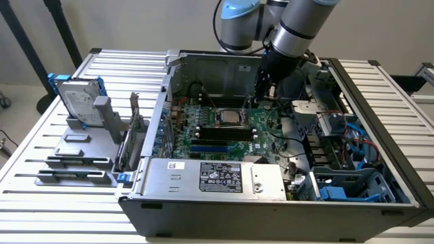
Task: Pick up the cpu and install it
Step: 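Close the cpu cover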
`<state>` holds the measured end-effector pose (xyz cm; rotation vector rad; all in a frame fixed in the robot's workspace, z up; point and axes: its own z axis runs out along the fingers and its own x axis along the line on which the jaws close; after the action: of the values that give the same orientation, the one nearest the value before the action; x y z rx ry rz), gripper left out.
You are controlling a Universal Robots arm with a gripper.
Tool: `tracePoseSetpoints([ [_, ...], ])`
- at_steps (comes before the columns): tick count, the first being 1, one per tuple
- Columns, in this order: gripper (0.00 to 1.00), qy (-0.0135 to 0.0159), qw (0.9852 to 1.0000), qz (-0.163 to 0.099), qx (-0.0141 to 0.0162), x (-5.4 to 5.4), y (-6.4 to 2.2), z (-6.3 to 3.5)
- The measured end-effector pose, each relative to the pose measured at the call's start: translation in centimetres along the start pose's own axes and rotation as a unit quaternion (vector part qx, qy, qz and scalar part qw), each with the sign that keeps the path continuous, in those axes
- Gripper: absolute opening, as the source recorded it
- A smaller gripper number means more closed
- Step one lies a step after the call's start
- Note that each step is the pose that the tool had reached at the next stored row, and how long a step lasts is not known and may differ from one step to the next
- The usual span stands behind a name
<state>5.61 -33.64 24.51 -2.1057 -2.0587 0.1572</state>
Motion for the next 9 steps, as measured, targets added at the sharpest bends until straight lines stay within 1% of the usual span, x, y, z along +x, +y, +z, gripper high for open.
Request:
tracePoseSetpoints([
  [3, 0.11, 0.0026, 1.0000, 0.000, 0.0088, -0.1, -0.77, 0.17],
  [5, 0.11, 0.0038, 0.9999, 0.000, 0.0149, -0.1, -1.27, 0.28],
  [7, 0.11, 0.0048, 0.9998, 0.000, 0.0203, -0.2, -1.70, 0.37],
  [9, 0.11, 0.0054, 0.9997, 0.000, 0.0246, -0.2, -2.11, 0.46],
])
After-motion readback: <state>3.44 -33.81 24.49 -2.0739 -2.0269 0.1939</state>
